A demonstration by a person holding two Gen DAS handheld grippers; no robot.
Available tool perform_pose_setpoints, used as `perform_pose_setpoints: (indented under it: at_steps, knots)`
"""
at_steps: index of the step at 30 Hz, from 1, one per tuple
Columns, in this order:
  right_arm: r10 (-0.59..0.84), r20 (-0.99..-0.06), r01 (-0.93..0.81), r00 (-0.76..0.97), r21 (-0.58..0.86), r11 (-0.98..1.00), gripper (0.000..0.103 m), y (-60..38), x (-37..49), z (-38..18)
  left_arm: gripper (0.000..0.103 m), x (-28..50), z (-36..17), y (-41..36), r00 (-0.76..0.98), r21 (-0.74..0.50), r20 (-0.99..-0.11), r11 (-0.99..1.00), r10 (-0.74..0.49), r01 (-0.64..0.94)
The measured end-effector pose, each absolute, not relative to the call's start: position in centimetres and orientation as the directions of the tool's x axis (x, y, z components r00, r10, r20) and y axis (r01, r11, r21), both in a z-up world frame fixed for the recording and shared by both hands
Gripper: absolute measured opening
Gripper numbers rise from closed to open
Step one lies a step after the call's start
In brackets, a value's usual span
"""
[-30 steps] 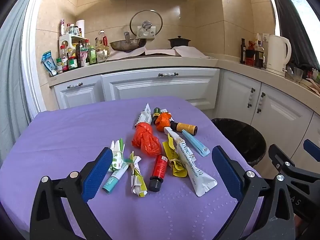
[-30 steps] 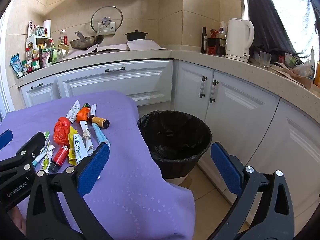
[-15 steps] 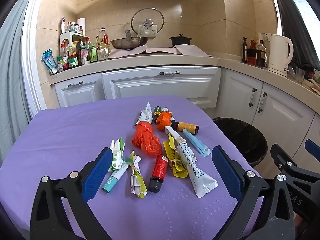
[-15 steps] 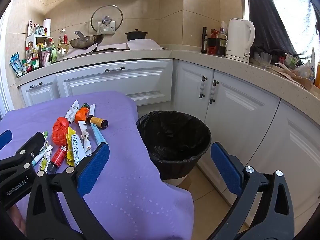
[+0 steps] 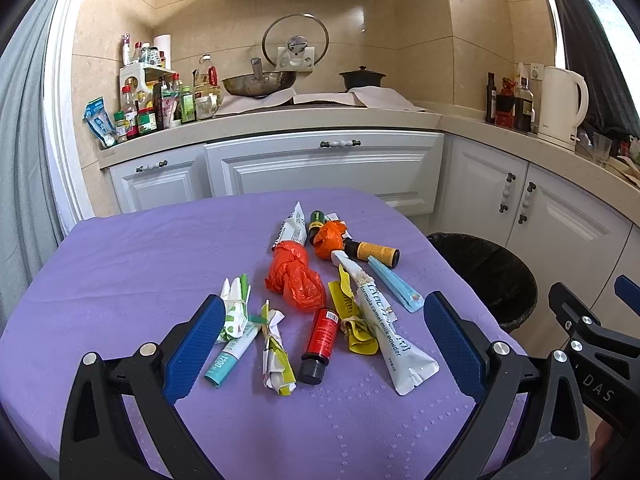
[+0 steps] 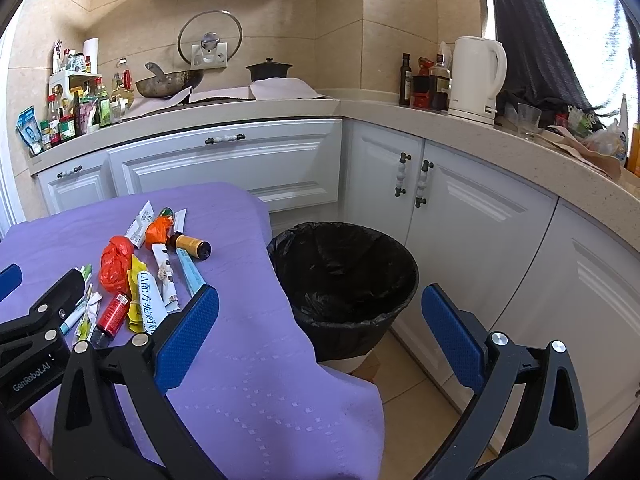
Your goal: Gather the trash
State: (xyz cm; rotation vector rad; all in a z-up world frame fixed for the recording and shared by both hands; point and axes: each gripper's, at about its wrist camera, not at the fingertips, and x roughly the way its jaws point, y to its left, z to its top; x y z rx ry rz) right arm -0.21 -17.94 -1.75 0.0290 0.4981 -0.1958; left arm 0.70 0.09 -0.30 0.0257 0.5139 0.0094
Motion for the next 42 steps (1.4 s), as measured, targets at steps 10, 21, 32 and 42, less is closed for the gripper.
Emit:
perform_pose_setpoints:
  at_steps: [10,21,32,42]
  knots:
    - [-0.181,-0.478,0.196,0.859,-0.020,0.980,0.099,-18.01,-0.64,-1.55,0.097,0.68,-0.40,-0.02,0.869,0.031,-0.494,1.000,0.017,-0.003]
    - [-0.181,-0.479,0.196,0.859,-0.020,0.980,0.099,-18.13,-0.64,-1.55,0.097,0.70,-0.53,0.13,0.869,0.027,-0.494,1.000,0.015,-0.002]
    - [-0.183,-0.477,0.198,0.859,-0.020,0.980,0.099,-18.30,-0.68,-1.52,0.097,0.67,-0.57,-0.04,0.868,0.031,-0.496,1.000,0.014,0.001]
    - [-0.185,-0.477,0.201,0.859,-0.019,0.979,0.099,-18.52,-0.70,-1.43,0.097,0.48,-0.82,-0.02,0.867,0.034,-0.499,0.999,0.013,0.005]
